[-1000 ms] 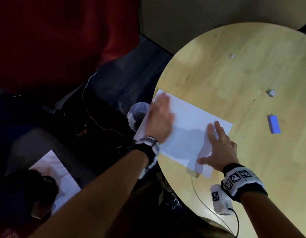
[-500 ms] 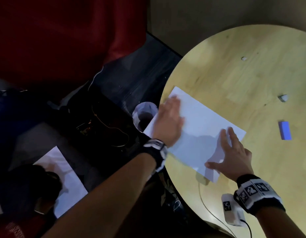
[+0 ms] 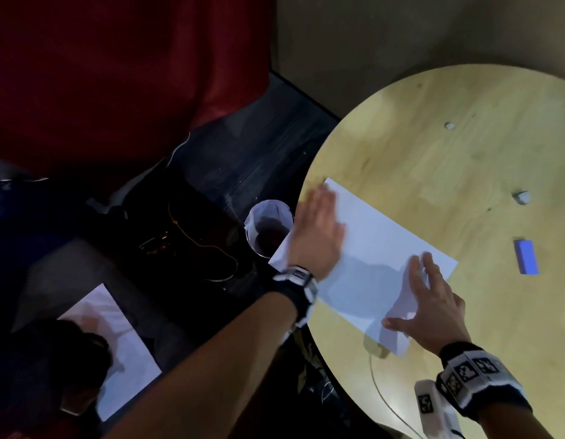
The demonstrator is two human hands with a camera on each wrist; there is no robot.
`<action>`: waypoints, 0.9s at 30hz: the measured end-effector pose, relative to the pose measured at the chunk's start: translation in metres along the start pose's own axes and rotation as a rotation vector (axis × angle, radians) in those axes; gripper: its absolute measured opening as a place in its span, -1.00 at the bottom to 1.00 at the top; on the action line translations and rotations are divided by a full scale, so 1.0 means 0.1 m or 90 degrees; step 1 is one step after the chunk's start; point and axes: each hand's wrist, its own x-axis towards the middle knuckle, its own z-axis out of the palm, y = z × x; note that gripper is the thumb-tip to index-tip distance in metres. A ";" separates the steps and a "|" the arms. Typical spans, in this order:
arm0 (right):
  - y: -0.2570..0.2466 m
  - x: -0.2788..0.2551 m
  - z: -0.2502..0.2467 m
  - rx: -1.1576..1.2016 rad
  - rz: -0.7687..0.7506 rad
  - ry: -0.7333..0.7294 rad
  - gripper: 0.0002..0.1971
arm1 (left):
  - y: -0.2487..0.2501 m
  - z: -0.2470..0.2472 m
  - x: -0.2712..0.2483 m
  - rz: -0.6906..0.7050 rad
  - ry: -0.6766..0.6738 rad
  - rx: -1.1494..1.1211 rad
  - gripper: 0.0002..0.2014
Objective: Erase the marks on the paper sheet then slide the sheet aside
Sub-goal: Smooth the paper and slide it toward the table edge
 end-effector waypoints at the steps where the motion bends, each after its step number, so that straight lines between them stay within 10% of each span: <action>1: 0.00 0.00 0.00 -0.001 0.000 0.001 0.33 | 0.20 0.12 0.00 0.061 -0.036 -0.038 -0.30; 6: -0.03 0.00 -0.01 -0.014 -0.006 0.005 0.33 | 0.39 0.36 -0.04 0.280 -0.096 -0.018 -0.47; 14: 0.01 0.02 0.03 0.006 -0.011 0.006 0.35 | -0.39 -0.11 0.38 -0.071 0.062 0.093 -0.39; 19: 0.00 0.02 0.02 -0.006 -0.013 0.003 0.33 | 0.63 0.41 0.08 0.249 -0.133 -0.020 -0.38; 21: 0.00 0.02 0.02 -0.013 -0.017 0.006 0.32 | 0.60 0.54 -0.03 0.300 -0.090 -0.007 -0.44; 27: 0.05 0.06 -0.04 -0.029 -0.033 -0.004 0.34 | -0.42 0.08 0.24 0.037 0.024 0.100 -0.42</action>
